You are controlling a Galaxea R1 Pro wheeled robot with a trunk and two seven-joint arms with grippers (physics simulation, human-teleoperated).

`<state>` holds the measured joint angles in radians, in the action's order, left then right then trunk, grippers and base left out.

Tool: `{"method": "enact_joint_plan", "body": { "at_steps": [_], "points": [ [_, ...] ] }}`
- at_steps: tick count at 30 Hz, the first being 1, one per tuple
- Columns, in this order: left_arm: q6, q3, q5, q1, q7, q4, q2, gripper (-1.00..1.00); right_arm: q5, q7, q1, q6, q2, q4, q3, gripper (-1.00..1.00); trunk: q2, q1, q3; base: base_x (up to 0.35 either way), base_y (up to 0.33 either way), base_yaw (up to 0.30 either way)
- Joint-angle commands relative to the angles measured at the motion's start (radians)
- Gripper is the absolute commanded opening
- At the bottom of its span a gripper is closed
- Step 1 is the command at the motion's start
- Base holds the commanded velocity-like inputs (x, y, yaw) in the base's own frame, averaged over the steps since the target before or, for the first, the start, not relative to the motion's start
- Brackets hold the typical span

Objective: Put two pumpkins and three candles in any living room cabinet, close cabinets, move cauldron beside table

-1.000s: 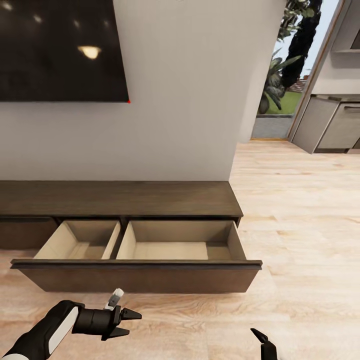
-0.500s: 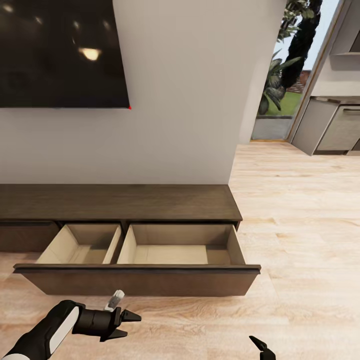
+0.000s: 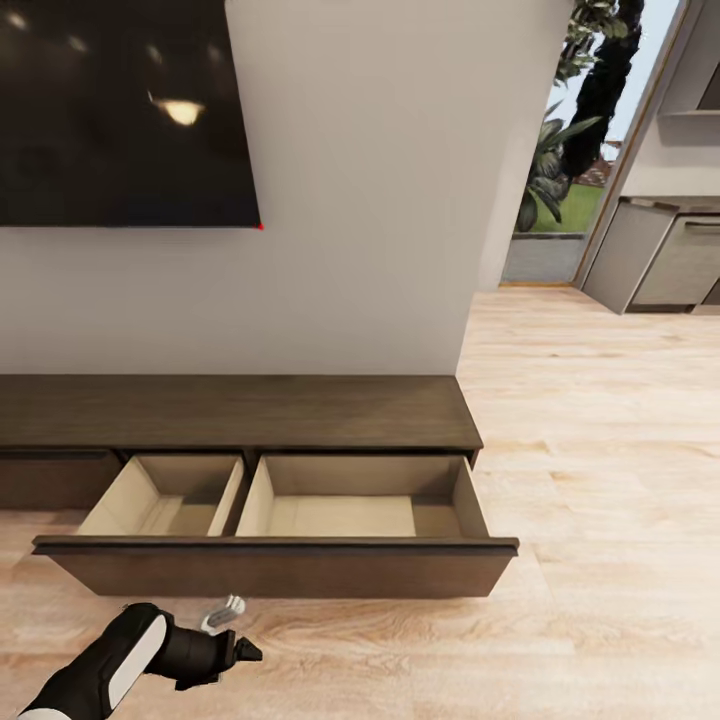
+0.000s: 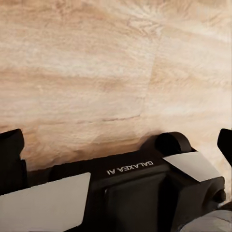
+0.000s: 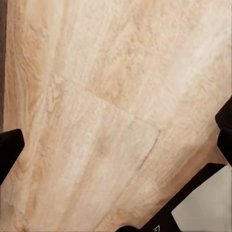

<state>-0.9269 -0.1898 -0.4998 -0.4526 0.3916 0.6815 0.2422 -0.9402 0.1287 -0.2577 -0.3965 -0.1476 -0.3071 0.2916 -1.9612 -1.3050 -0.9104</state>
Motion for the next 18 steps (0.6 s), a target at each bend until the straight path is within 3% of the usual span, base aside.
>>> {"method": "enact_joint_plan", "body": {
  "at_steps": [1, 3, 6, 12, 18],
  "points": [
    [0.027, -0.001, -0.001, 0.0, -0.053, -0.018, -0.013, 1.0, 0.016, -0.013, 0.0, 0.005, 0.001, -0.001, 0.0, 1.0, 0.007, 0.004, 0.003, 0.0, 0.0, 0.0],
    [0.066, 0.0, -0.002, 0.0, -0.158, -0.068, -0.038, 1.0, 0.035, -0.029, 0.0, 0.012, 0.006, -0.004, -0.001, 1.0, 0.021, 0.012, 0.01, 0.0, 0.0, 0.0],
    [0.083, 0.001, -0.002, 0.0, -0.215, -0.091, -0.047, 1.0, 0.042, -0.036, 0.0, 0.015, 0.008, -0.026, -0.02, 1.0, 0.042, 0.023, 0.019, 0.0, 0.0, 0.0],
    [0.096, 0.0, -0.001, 0.0, -0.243, -0.101, -0.053, 1.0, 0.045, -0.061, 0.0, 0.031, 0.011, -0.064, -0.138, 1.0, 0.084, 0.046, 0.038, -0.162, 0.0, 0.0],
    [0.099, -0.007, 0.005, 0.0, -0.246, -0.102, -0.077, 1.0, 0.044, -0.112, 0.0, 0.096, 0.012, -0.068, -0.174, 1.0, 0.098, 0.054, 0.044, -0.251, 0.0, 0.0]
  ]
}}
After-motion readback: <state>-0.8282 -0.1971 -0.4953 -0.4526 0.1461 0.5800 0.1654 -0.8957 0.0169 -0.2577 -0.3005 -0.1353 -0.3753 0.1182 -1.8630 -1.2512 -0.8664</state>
